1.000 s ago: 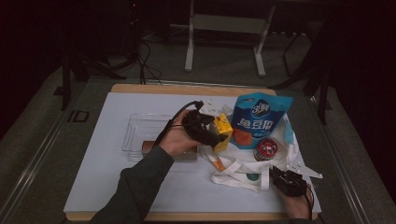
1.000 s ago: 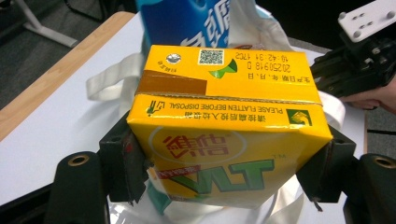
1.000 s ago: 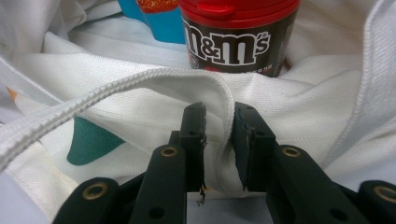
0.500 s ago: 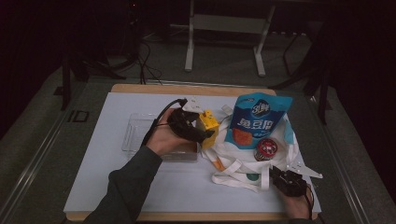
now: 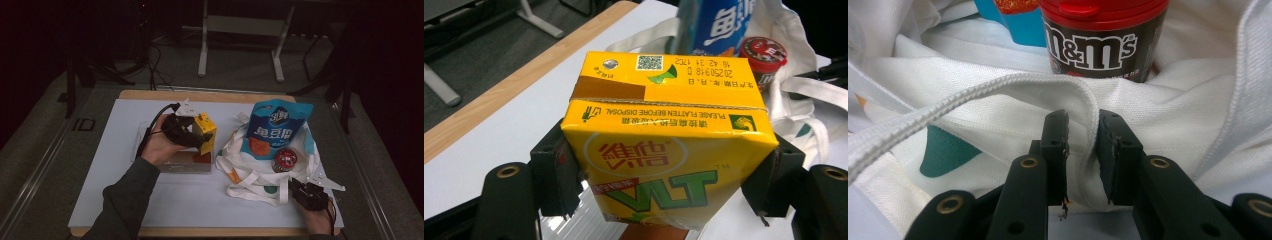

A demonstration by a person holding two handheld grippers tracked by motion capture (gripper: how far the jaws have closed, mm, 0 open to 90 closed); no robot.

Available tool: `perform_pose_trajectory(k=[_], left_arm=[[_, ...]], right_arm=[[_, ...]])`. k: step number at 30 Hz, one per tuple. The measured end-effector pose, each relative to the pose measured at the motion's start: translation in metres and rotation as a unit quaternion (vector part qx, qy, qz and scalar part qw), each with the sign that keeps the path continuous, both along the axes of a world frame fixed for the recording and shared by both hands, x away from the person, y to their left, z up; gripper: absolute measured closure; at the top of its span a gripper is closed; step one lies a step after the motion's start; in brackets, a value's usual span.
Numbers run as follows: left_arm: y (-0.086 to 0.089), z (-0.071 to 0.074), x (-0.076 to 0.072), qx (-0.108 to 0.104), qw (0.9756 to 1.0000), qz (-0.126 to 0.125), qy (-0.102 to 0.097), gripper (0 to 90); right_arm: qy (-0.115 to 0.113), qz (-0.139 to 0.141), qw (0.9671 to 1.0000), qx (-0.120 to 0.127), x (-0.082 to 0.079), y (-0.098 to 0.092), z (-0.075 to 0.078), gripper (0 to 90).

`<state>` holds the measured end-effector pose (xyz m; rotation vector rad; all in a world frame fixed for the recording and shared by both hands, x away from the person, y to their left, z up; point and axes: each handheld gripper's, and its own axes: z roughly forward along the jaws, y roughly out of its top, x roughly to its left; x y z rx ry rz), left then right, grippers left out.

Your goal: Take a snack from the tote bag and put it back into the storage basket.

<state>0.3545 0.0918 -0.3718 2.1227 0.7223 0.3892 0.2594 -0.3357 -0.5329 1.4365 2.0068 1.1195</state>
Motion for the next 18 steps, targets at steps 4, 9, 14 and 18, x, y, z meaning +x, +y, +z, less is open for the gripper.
perform_pose_trajectory(k=[4, 9, 14, 18], left_arm=[[0.014, -0.003, 0.002, 0.0, 0.9998, 0.021, 0.001, 28.9], [0.031, -0.006, 0.003, 0.0, 0.9988, 0.048, 0.0, 28.8], [0.046, -0.01, 0.004, -0.009, 0.997, 0.077, -0.003, 28.9], [0.056, -0.014, 0.006, -0.004, 0.9948, 0.101, -0.002, 28.9]], right_arm=[[0.001, 0.0, 1.0, 0.001, 0.0, 0.0, 0.0, 74.7], [0.001, 0.0, 1.0, 0.001, 0.0, 0.0, 0.0, 74.7], [0.001, 0.0, 1.0, 0.001, 0.0, 0.0, 0.0, 74.8], [0.001, -0.001, 1.0, 0.001, 0.0, 0.0, 0.0, 74.8]])
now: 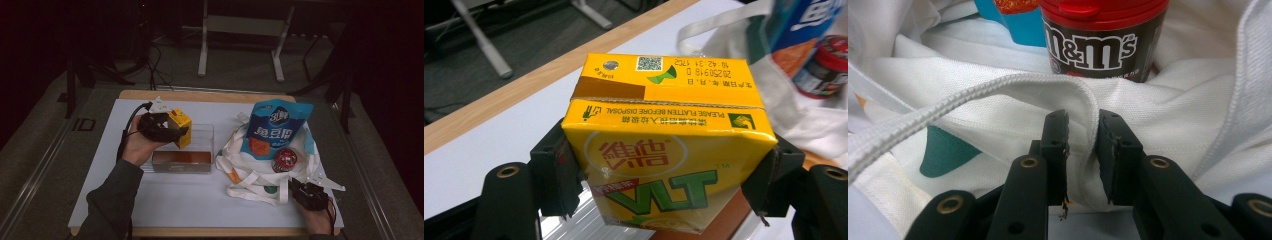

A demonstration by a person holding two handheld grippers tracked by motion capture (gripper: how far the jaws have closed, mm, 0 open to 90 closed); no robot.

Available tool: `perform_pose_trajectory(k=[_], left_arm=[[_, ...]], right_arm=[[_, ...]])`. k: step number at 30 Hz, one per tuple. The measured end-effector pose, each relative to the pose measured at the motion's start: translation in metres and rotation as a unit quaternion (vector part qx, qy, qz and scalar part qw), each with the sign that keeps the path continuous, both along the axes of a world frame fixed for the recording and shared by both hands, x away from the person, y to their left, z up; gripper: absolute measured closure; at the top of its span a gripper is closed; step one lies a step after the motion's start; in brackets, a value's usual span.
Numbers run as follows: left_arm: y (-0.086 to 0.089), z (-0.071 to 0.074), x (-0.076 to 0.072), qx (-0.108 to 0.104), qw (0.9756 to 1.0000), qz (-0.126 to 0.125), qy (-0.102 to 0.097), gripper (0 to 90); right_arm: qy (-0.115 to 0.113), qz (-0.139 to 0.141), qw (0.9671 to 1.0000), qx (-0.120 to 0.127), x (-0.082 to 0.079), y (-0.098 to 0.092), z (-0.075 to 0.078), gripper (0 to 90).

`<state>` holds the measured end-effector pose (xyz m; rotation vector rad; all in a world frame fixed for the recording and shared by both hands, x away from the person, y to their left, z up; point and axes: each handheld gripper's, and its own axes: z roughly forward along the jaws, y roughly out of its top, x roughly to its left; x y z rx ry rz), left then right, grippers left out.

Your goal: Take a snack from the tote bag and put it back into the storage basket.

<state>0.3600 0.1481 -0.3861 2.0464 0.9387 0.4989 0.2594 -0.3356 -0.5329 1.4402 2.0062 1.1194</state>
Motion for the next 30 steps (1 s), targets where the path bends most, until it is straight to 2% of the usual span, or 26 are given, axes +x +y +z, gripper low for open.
perform_pose_trajectory(k=[4, 12, 16, 23, 27, 30], left_arm=[[0.01, -0.005, 0.002, 0.018, 0.9996, 0.023, 0.002, 28.8], [0.028, -0.011, 0.005, 0.017, 0.9976, 0.067, 0.005, 28.8], [0.034, -0.014, 0.005, 0.012, 0.9966, 0.081, 0.004, 28.8], [0.037, -0.026, 0.008, 0.023, 0.9945, 0.102, 0.007, 28.8], [0.04, -0.032, 0.012, 0.02, 0.9933, 0.113, 0.011, 28.8], [0.04, -0.036, 0.014, 0.029, 0.9926, 0.117, 0.013, 28.8]], right_arm=[[0.0, 0.0, 1.0, 0.0, 0.0, 0.0, 0.0, 74.7], [0.0, 0.0, 1.0, 0.002, 0.0, 0.0, 0.0, 75.1], [0.0, 0.0, 1.0, 0.002, 0.0, 0.0, 0.0, 75.1], [0.0, 0.0, 1.0, 0.002, 0.0, -0.001, 0.0, 75.1], [0.001, 0.0, 1.0, 0.003, 0.0, -0.001, 0.0, 75.4], [0.001, 0.0, 1.0, 0.004, 0.0, -0.001, 0.0, 75.4]])
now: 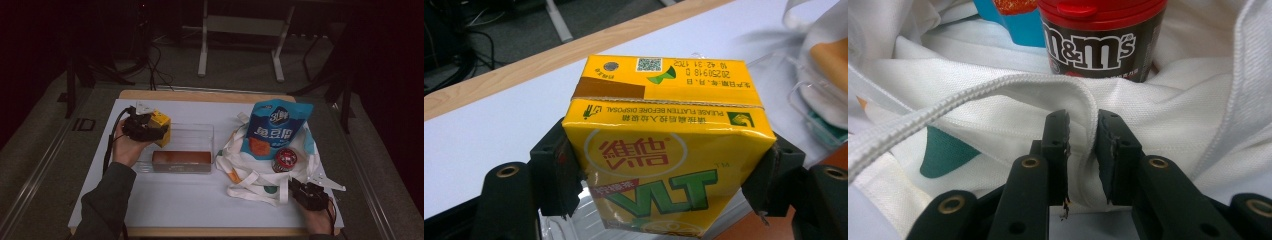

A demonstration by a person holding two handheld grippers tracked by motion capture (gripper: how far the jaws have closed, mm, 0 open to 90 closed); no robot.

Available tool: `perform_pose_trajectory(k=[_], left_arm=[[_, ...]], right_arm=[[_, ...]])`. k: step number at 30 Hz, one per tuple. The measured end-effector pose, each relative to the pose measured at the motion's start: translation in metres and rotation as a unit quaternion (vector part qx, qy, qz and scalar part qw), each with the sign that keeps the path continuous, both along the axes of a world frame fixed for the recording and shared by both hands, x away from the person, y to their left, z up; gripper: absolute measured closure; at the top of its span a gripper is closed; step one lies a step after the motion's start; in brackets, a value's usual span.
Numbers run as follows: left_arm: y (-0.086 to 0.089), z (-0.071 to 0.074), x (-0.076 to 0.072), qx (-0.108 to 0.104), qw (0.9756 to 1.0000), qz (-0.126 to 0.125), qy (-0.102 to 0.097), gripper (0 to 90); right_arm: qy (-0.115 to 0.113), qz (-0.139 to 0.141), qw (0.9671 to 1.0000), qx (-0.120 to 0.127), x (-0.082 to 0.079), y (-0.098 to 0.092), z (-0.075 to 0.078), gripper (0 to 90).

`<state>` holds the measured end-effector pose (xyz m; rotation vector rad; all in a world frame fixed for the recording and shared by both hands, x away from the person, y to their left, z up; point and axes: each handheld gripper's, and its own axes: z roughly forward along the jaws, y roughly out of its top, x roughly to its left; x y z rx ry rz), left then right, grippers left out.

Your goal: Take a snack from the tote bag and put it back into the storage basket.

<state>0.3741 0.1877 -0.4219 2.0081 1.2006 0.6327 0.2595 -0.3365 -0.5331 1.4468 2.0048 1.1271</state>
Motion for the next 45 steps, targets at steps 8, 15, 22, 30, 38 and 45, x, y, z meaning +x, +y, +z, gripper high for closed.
perform_pose_trajectory(k=[8, 15, 22, 30, 38, 45], left_arm=[[0.002, -0.01, 0.006, 0.004, 0.9998, 0.013, 0.013, 28.7], [0.001, -0.021, 0.006, 0.006, 0.9997, 0.009, 0.022, 28.6], [0.005, -0.031, 0.004, 0.015, 0.9991, 0.016, 0.036, 28.4], [0.007, -0.041, 0.002, 0.032, 0.9982, 0.023, 0.046, 28.0], [0.012, -0.042, -0.006, 0.042, 0.9979, 0.016, 0.047, 27.0], [0.022, -0.041, -0.018, 0.032, 0.9985, 0.009, 0.043, 26.0]], right_arm=[[0.0, 0.0, 1.0, 0.0, 0.0, 0.0, 0.0, 75.4], [0.0, 0.0, 1.0, 0.0, 0.0, 0.0, 0.0, 75.4], [0.0, 0.0, 1.0, 0.0, 0.0, 0.0, 0.0, 75.4], [0.0, 0.0, 1.0, -0.001, 0.0, 0.0, 0.0, 75.4], [-0.001, 0.0, 1.0, -0.001, 0.0, 0.0, 0.0, 75.4], [0.0, -0.001, 1.0, -0.001, 0.0, 0.0, 0.0, 75.4]])
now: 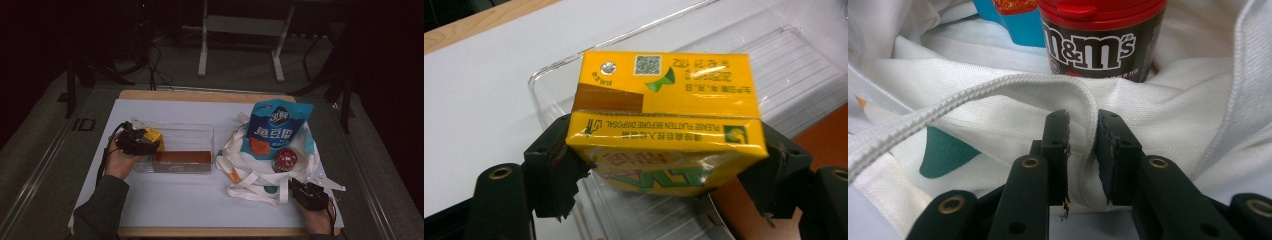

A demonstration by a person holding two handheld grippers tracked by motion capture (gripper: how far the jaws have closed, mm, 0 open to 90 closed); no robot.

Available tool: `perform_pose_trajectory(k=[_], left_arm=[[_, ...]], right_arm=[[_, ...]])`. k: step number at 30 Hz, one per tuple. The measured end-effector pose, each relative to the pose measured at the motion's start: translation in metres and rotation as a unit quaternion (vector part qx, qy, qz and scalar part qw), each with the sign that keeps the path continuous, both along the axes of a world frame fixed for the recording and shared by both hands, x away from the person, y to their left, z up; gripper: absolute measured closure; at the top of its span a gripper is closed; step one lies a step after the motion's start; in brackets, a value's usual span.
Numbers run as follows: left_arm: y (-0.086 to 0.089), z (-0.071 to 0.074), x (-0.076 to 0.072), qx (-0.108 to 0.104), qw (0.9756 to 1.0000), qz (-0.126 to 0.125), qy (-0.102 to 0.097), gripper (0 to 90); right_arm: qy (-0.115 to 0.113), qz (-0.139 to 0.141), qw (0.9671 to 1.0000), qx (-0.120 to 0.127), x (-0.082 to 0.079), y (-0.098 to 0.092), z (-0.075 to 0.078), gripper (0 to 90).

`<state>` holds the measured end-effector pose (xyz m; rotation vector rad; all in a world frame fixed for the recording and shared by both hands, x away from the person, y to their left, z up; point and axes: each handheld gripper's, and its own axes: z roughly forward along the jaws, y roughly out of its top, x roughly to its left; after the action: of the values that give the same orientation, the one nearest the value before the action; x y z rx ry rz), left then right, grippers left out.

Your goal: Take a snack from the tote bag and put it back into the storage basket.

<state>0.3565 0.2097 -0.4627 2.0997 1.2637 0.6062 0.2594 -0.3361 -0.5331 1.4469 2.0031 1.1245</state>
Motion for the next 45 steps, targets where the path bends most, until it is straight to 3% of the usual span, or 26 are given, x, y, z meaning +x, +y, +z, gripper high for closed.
perform_pose_trajectory(k=[8, 15, 22, 24, 33, 45], left_arm=[[0.0, 0.002, -0.008, 0.004, 1.0, -0.002, -0.001, 25.9], [-0.001, 0.003, -0.016, 0.021, 0.9998, 0.004, -0.001, 25.9], [0.002, 0.001, -0.025, 0.013, 0.9999, 0.0, -0.006, 27.1], [0.005, 0.001, -0.027, 0.0, 1.0, -0.004, -0.007, 27.1], [0.007, -0.002, -0.038, 0.003, 1.0, -0.005, -0.001, 29.9], [0.004, -0.001, -0.05, -0.025, 0.9991, -0.033, -0.009, 34.6]], right_arm=[[0.0, 0.0, 1.0, 0.001, 0.0, 0.0, 0.0, 75.4], [0.0, 0.0, 1.0, 0.001, 0.0, 0.0, 0.0, 75.4], [0.0, 0.0, 1.0, 0.001, 0.0, 0.0, 0.0, 75.4], [0.0, 0.0, 1.0, 0.001, 0.0, 0.0, 0.0, 75.4], [0.0, 0.0, 1.0, 0.001, 0.0, 0.0, 0.0, 75.4], [0.0, 0.0, 1.0, 0.0, 0.0, 0.0, 0.0, 75.2]])
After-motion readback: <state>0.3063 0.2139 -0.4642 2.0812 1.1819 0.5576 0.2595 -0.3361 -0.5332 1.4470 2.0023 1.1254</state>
